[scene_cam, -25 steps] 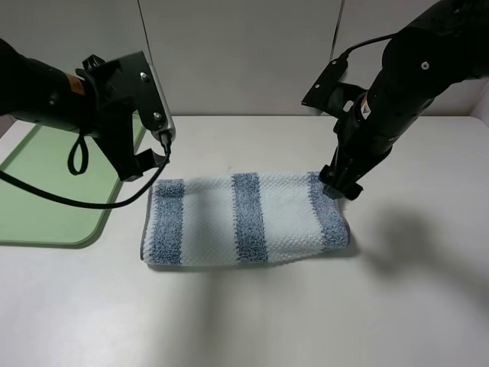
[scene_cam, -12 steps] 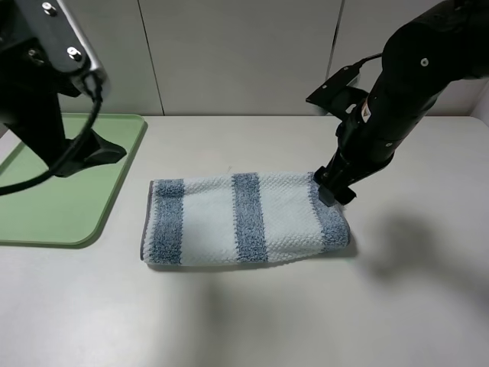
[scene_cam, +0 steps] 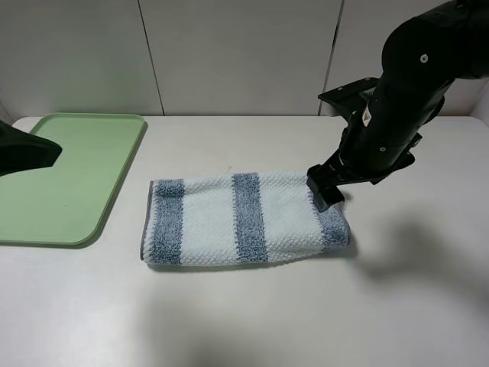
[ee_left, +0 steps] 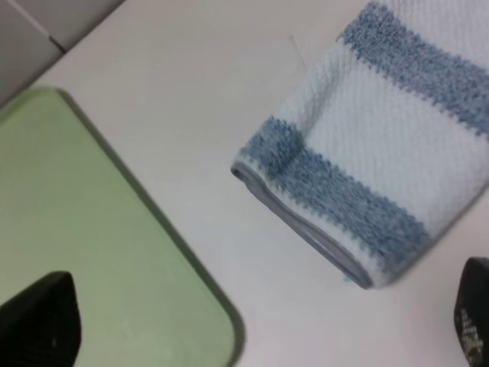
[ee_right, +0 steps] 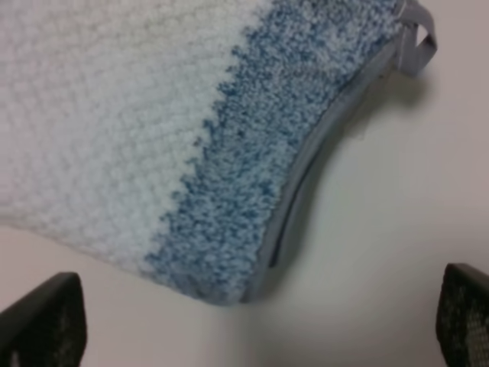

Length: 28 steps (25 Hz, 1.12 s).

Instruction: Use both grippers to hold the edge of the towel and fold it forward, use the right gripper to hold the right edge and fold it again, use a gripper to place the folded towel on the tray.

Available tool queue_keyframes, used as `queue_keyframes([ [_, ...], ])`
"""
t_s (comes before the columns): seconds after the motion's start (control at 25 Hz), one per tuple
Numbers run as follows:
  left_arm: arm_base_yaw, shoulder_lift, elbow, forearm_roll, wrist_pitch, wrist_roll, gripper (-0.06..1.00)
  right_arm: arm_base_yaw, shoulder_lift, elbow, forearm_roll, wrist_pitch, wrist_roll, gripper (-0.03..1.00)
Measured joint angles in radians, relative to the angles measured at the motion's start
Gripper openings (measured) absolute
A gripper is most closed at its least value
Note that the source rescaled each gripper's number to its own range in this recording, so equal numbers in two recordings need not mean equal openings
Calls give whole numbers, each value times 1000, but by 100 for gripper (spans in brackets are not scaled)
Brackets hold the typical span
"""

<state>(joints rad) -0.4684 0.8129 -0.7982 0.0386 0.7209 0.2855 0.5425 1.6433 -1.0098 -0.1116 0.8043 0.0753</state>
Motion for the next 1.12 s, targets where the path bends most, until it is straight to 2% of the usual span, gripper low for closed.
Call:
queue_keyframes([
  [0.44, 0, -194, 8, -1, 254, -187, 92, 0, 0, 0, 137, -41, 8, 100],
  [0.8, 0, -577, 131, -1, 331, -314, 92, 0, 0, 0, 174, -56, 12, 100],
  [1.0, 0, -780, 188, -1, 352, -336, 91, 0, 0, 0, 176, -57, 12, 100],
  [1.12, 0, -816, 220, -3, 385, -335, 91, 0, 0, 0, 178, -58, 12, 100],
])
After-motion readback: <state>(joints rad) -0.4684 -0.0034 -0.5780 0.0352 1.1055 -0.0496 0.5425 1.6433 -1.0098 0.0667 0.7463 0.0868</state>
